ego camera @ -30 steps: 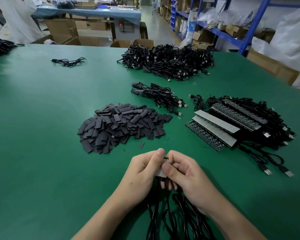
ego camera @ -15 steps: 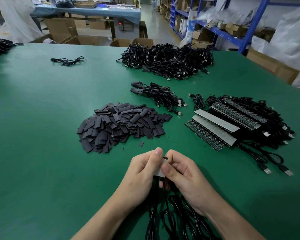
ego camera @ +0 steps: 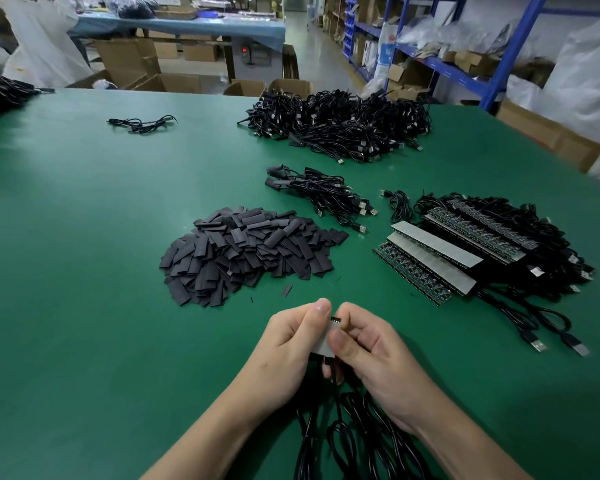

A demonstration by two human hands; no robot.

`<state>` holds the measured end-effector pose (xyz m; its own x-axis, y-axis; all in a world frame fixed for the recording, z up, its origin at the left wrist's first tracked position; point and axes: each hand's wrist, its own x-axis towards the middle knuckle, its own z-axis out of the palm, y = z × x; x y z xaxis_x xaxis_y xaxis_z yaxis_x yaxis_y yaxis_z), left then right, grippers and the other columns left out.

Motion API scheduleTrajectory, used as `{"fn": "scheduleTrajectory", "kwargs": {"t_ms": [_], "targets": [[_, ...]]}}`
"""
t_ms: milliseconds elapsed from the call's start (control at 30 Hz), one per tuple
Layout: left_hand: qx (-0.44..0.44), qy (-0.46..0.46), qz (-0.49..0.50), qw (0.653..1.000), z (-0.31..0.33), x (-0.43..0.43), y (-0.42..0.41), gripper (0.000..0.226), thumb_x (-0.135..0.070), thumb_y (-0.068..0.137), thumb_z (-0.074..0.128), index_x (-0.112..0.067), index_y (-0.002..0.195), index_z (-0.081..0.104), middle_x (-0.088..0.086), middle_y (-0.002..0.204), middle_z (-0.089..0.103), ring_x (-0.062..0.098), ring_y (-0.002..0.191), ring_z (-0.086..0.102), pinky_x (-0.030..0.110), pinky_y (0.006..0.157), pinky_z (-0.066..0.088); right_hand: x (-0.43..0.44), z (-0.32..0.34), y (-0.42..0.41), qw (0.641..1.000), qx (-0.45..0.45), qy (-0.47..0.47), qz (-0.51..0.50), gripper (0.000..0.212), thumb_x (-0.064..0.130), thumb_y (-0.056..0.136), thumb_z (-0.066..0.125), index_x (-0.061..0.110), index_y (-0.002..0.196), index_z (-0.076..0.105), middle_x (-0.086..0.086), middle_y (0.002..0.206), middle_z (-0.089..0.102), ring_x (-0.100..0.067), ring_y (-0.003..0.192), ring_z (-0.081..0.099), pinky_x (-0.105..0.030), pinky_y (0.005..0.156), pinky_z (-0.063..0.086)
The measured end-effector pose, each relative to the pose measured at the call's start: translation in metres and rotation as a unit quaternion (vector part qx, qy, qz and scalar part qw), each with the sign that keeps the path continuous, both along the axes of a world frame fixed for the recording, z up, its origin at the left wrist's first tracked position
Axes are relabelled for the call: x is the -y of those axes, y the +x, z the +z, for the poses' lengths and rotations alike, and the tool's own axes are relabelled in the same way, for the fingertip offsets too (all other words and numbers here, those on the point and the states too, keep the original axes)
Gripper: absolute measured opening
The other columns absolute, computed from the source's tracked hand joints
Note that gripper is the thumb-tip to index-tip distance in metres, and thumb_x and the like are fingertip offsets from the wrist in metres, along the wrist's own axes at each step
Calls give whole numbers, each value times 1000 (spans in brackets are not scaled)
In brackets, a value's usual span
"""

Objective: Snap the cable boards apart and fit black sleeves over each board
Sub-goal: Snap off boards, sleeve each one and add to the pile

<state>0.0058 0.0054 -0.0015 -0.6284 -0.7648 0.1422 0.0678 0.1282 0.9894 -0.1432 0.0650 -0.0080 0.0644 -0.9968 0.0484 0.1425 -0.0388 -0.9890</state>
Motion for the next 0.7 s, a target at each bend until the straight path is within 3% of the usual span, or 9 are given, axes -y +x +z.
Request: {"fn": "scheduleTrajectory", "kwargs": {"t_ms": [200, 300, 367, 500, 700], "targets": [[55, -135, 68, 987, -1, 5, -4, 49, -50, 105, 40, -20, 68, 51, -1, 62, 54, 10, 59, 53, 31, 58, 44, 1, -3, -3, 996, -60, -13, -58, 40, 44, 97, 65, 9, 84, 53, -14, 74, 57, -20, 73, 55, -34, 70, 47], [145, -262, 82, 951, -1, 10, 9, 42, -48, 104, 42, -22, 70, 39, -5, 66, 45, 16, 63, 49, 41, 61, 45, 1, 0, -3, 993, -83, -22, -85, 36, 50, 94, 64, 18, 81, 56, 0, 72, 57, -13, 70, 52, -25, 65, 45], [178, -320, 81, 927, -1, 11, 15, 39, -43, 103, 46, -23, 72, 36, -5, 67, 42, 17, 64, 46, 39, 60, 43, 2, 2, -4, 990, -102, -27, -92, 32, 51, 94, 62, 22, 80, 58, 3, 71, 58, -11, 68, 53, -24, 64, 46], [196, -344, 77, 915, 2, 12, 18, 39, -39, 101, 51, -25, 70, 32, -6, 65, 39, 17, 62, 41, 30, 56, 35, 2, 4, -8, 985, -149, -36, -75, 35, 50, 97, 57, 19, 80, 58, 2, 70, 57, -16, 66, 54, -30, 65, 47], [212, -339, 52, 915, 0, 11, 18, 42, -40, 102, 51, -22, 69, 33, -4, 64, 40, 18, 61, 42, 32, 57, 37, -1, 4, -14, 970, -224, -45, -77, 36, 49, 96, 54, 18, 79, 59, 4, 61, 58, -6, 59, 52, -24, 61, 41]]}}
